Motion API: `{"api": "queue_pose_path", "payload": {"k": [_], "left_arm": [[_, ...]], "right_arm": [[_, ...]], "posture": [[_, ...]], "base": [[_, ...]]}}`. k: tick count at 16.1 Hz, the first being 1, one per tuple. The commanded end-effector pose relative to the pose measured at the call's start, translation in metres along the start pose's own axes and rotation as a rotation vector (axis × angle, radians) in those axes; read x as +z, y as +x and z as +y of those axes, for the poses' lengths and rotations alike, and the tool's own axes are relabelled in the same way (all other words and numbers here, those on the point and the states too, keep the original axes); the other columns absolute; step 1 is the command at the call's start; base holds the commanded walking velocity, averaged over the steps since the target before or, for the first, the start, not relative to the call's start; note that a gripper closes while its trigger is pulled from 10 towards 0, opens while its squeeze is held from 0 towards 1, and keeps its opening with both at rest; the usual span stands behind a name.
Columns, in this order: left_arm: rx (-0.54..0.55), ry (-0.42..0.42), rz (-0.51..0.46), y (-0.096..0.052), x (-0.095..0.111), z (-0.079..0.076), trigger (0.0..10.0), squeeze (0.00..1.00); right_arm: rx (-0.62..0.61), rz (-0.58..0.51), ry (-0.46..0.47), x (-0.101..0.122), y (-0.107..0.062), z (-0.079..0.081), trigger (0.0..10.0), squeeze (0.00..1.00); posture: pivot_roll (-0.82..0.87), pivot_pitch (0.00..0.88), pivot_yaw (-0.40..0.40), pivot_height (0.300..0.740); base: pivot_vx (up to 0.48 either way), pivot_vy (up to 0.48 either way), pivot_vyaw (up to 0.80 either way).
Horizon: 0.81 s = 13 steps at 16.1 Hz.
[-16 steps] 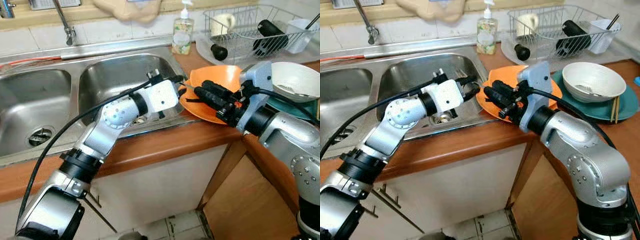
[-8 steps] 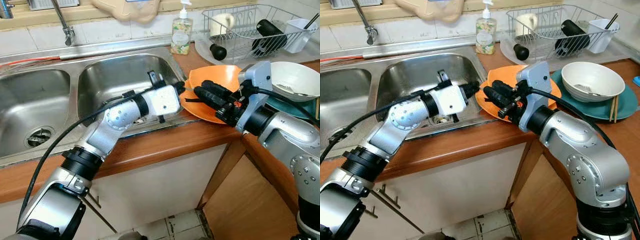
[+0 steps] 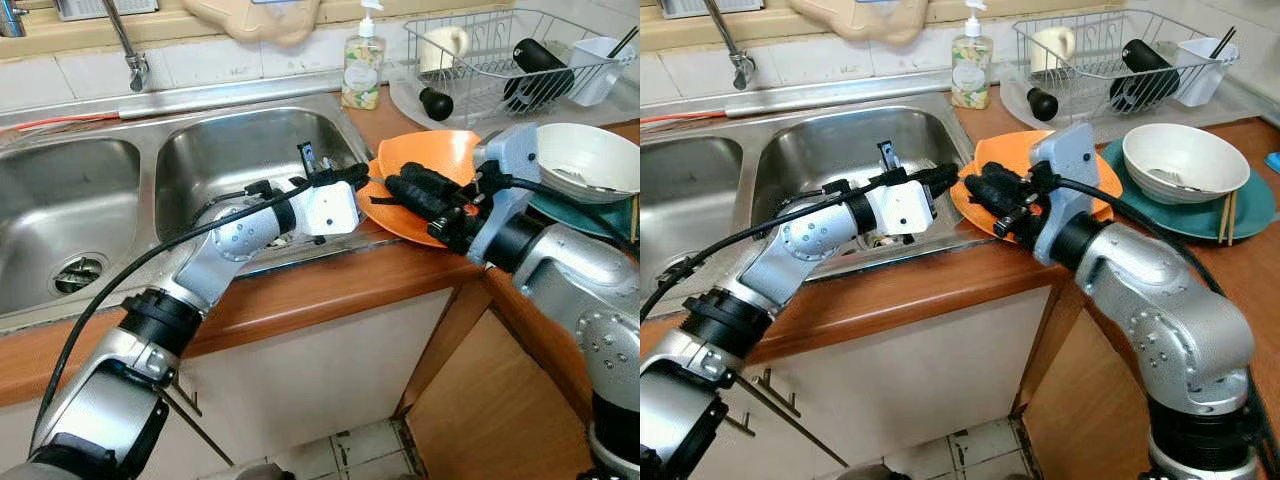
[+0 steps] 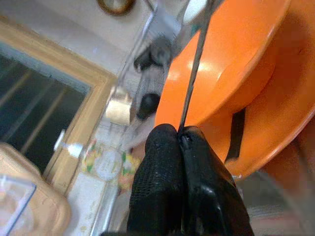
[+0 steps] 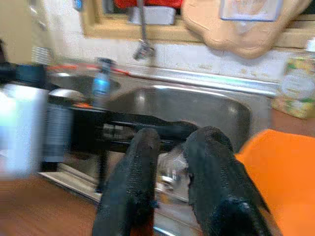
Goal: Kitchen organization
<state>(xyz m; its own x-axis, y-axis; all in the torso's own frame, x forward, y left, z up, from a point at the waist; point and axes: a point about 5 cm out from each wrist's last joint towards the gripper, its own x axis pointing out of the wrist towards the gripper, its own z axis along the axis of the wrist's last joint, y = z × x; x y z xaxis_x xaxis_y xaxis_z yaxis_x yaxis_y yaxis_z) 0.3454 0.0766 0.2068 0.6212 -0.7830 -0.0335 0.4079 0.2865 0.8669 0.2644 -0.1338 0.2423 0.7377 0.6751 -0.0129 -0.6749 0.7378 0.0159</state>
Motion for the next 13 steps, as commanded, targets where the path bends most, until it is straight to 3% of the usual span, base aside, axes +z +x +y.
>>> {"api": "queue_pose_path", "payload": {"k": [1, 2, 6, 10, 11, 12, 13], "left_arm": [[0.016, 0.044, 0.048, -0.003, -0.008, 0.010, 0.0, 0.00], [0.017, 0.053, 0.064, -0.004, -0.011, 0.012, 0.0, 0.00], [0.012, 0.067, 0.254, -0.013, -0.043, 0.018, 0.0, 0.00], [-0.086, 0.007, 0.495, -0.022, -0.080, 0.009, 0.0, 0.00], [-0.108, -0.020, 0.531, -0.024, -0.085, 0.007, 0.9, 0.00], [-0.158, -0.043, 0.597, -0.026, -0.092, 0.002, 9.4, 0.00], [-0.152, -0.072, 0.625, -0.027, -0.095, 0.002, 10.0, 0.00]], "right_arm": [[0.014, -0.011, -0.032, 0.006, 0.002, 0.003, 10.0, 1.00], [0.004, -0.008, -0.040, 0.006, 0.003, 0.002, 10.0, 0.00], [-0.001, 0.019, -0.060, 0.003, 0.001, 0.001, 10.0, 0.00], [0.074, 0.086, -0.106, -0.005, 0.000, 0.012, 10.0, 0.00], [0.082, 0.098, -0.115, -0.007, 0.000, 0.013, 10.0, 0.00], [0.086, 0.116, -0.132, -0.010, 0.000, 0.014, 10.0, 0.00], [0.086, 0.121, -0.137, -0.010, 0.001, 0.014, 10.0, 0.00]], "posture": [[-0.06, 0.000, 0.050, 0.740], [-0.06, 0.000, 0.051, 0.740], [-0.06, 0.000, 0.053, 0.740], [-0.07, 0.000, 0.056, 0.740], [-0.07, 0.000, 0.057, 0.740], [-0.07, 0.000, 0.058, 0.740], [-0.07, 0.000, 0.060, 0.740]], "base": [[0.000, 0.000, 0.00], [0.000, 0.000, 0.00], [0.000, 0.000, 0.00], [0.000, 0.000, 0.00], [0.000, 0.000, 0.00], [0.000, 0.000, 0.00], [0.000, 0.000, 0.00]]}}
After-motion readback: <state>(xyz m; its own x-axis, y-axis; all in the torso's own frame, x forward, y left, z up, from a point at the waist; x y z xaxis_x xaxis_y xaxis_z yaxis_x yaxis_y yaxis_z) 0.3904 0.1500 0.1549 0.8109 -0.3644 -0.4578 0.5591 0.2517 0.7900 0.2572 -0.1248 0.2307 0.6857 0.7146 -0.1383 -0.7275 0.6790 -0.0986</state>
